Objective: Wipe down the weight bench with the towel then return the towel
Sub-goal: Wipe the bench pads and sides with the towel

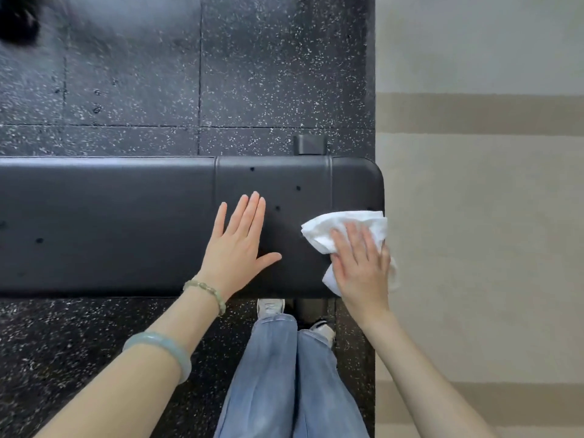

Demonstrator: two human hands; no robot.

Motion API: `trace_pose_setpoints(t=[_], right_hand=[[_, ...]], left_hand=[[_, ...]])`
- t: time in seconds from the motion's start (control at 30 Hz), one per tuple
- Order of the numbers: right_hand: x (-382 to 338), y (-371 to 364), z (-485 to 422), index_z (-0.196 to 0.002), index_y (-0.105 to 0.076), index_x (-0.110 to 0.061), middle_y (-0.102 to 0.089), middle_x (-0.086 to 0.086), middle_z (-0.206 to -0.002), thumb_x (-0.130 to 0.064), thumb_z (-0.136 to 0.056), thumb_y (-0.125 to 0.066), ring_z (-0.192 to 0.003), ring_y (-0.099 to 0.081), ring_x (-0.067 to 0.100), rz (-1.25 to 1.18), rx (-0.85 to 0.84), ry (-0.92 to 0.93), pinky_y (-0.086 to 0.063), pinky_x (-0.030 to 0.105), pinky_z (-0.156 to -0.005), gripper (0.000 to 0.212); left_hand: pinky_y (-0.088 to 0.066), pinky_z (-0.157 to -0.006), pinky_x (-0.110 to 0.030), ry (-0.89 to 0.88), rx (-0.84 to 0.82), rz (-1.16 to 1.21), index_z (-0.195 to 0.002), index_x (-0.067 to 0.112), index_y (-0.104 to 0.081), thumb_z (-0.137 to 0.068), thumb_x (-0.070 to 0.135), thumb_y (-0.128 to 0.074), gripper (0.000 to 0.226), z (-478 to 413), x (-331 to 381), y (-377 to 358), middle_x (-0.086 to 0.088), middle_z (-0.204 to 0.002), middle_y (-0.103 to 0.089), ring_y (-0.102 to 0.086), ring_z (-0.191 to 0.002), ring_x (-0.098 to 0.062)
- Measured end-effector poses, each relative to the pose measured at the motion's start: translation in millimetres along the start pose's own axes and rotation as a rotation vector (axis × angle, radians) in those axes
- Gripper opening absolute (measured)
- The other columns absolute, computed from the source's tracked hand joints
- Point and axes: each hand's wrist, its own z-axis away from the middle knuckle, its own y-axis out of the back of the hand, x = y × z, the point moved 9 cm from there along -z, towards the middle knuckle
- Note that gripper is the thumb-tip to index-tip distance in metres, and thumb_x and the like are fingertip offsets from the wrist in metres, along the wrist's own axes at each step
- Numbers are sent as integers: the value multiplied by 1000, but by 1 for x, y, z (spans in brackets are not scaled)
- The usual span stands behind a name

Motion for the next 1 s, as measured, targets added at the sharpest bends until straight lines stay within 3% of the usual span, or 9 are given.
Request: trace_pose_setpoints(t=[0.07, 0.1, 0.2, 0.47, 0.6, 0.8, 1.0], right_hand=[[3, -14, -5, -142, -40, -19, -34, 9, -151, -42, -97, -34, -141, -24, 29, 20, -76, -3, -12, 57, -111, 51], [4, -17, -8, -144, -36, -20, -30, 9, -153, -46, -97, -30, -142, -20, 29, 25, -94, 1, -8, 57, -112, 55], [4, -19, -27, -146, -31, -21, -28, 9, -154, -48, -100, -22, -143, -17, 28, 24, -94, 27, -10, 57, -112, 55], [11, -20, -124, -139, -46, -16, -42, 8, -146, -34, -98, -33, -136, -37, 29, -44, 25, 55, -16, 48, -109, 47], [4, -15, -93, -140, -45, -13, -39, 11, -148, -27, -98, -36, -138, -32, 28, -94, 45, 12, -17, 46, -112, 45], [-11, -17, 8, -145, -34, -16, -29, 10, -152, -27, -97, -39, -143, -22, 28, -62, -97, 56, -15, 49, -115, 50], [3, -16, -79, -140, -45, -26, -39, 9, -148, -42, -95, -39, -138, -31, 30, -34, -63, 127, -20, 53, -110, 48]], left_hand=[[-13, -115, -54, 10, -13, 7, -149, -1, -21, -88, 71, -26, 94, -8, -1, -8, -16, -156, -24, -22, -144, -29], [-13, -115, -54, 16, -19, 17, -149, -1, -21, -88, 71, -25, 94, -9, -1, -12, -16, -156, -23, -21, -144, -29], [-10, -116, -53, 27, -11, 48, -149, 0, -19, -86, 69, -25, 94, -11, -2, -18, -14, -157, -21, -16, -145, -26], [1, -117, -49, 41, -8, 132, -153, 8, -5, -88, 69, -29, 92, -10, -6, -20, -6, -160, -3, 1, -147, -19], [0, -117, -50, 56, -19, 149, -153, 8, -4, -87, 67, -31, 92, -9, -4, -19, -6, -160, -2, 0, -148, -20], [-1, -117, -51, 70, -36, 157, -153, 7, -8, -86, 67, -32, 92, -9, -4, -19, -6, -160, -5, -1, -147, -20], [-2, -117, -51, 71, -11, 191, -153, 8, -8, -86, 66, -34, 92, -9, -4, -19, -7, -160, -6, -1, -148, -20]])
